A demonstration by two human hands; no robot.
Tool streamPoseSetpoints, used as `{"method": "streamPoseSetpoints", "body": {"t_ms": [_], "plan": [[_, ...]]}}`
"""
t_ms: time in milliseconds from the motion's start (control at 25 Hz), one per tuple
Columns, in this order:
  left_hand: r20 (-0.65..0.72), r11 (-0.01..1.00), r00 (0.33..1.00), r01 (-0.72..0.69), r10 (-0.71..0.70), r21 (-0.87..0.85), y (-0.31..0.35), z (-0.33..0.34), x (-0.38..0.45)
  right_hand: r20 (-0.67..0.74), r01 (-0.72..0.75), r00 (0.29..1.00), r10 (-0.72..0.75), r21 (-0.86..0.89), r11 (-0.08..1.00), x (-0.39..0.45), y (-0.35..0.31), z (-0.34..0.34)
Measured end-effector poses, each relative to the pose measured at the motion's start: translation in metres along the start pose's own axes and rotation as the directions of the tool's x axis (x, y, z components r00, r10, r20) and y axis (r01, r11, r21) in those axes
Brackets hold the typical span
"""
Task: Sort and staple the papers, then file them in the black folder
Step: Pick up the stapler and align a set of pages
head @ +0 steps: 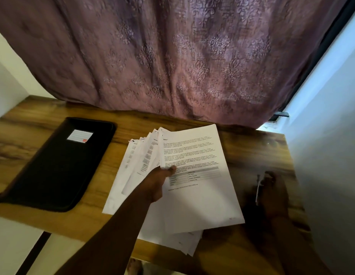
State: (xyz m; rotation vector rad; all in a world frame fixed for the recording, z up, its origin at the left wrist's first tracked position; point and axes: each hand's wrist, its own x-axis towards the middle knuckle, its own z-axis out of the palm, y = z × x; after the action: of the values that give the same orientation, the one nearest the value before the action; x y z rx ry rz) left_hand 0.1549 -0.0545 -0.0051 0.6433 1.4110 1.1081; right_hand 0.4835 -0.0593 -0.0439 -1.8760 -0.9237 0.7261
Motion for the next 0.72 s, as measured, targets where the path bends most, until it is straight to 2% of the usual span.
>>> {"method": "streamPoseSetpoints", "body": {"t_ms": [40,80,120,160,200,240,320,360,400,480,600,640,720], "plan": [[0.005,1.000,1.000,0.008,-0.008,-0.012,0.001,-0.003,0.001,0.007,-0.197,0.979,0.202,0.276,0.941,0.002,-0.011,0.004],[0.013,1.000,1.000,0.017,-0.017,-0.024,0.002,-0.005,0.002,0.079,-0.352,0.928,0.365,0.512,0.784,0.004,-0.023,0.005],[0.027,0.999,0.999,0.021,-0.021,-0.036,0.003,-0.008,0.002,0.174,-0.448,0.876,0.450,0.643,0.621,0.005,-0.037,0.006],[0.040,0.999,0.999,0.027,-0.026,-0.041,0.005,-0.011,0.003,0.249,-0.497,0.844,0.474,0.695,0.520,0.005,-0.053,0.007],[0.054,0.999,0.998,0.029,-0.026,-0.042,0.007,-0.013,0.004,0.285,-0.503,0.846,0.450,0.705,0.499,0.002,-0.070,0.009],[0.064,0.999,0.998,0.025,-0.023,-0.040,0.008,-0.015,0.005,0.288,-0.472,0.876,0.387,0.677,0.564,-0.004,-0.090,0.011],[0.084,1.000,0.996,0.017,-0.016,-0.012,0.014,-0.018,0.005,0.244,-0.245,0.959,0.145,0.457,0.855,-0.021,-0.131,0.021],[0.107,0.999,0.994,0.021,-0.024,0.028,0.017,-0.020,0.004,0.262,-0.080,0.965,-0.009,0.328,0.941,-0.030,-0.151,0.032],[0.156,0.996,0.987,0.028,-0.041,0.082,0.021,-0.022,0.005,0.328,0.058,0.935,-0.134,0.231,0.971,-0.038,-0.171,0.046],[0.262,0.987,0.962,0.039,-0.080,0.157,0.028,-0.025,0.005,0.471,0.307,0.829,-0.302,0.068,0.949,-0.052,-0.202,0.083],[0.317,0.984,0.942,0.058,-0.110,0.171,0.039,-0.032,0.006,0.586,0.657,0.666,-0.462,-0.167,0.735,-0.054,-0.221,0.142],[0.329,0.984,0.937,0.068,-0.121,0.167,0.041,-0.035,0.007,0.612,0.718,0.626,-0.484,-0.208,0.664,-0.055,-0.225,0.157],[0.367,0.985,0.921,0.078,-0.131,0.157,0.047,-0.041,0.011,0.646,0.741,0.607,-0.463,-0.250,0.623,-0.058,-0.230,0.177]]}}
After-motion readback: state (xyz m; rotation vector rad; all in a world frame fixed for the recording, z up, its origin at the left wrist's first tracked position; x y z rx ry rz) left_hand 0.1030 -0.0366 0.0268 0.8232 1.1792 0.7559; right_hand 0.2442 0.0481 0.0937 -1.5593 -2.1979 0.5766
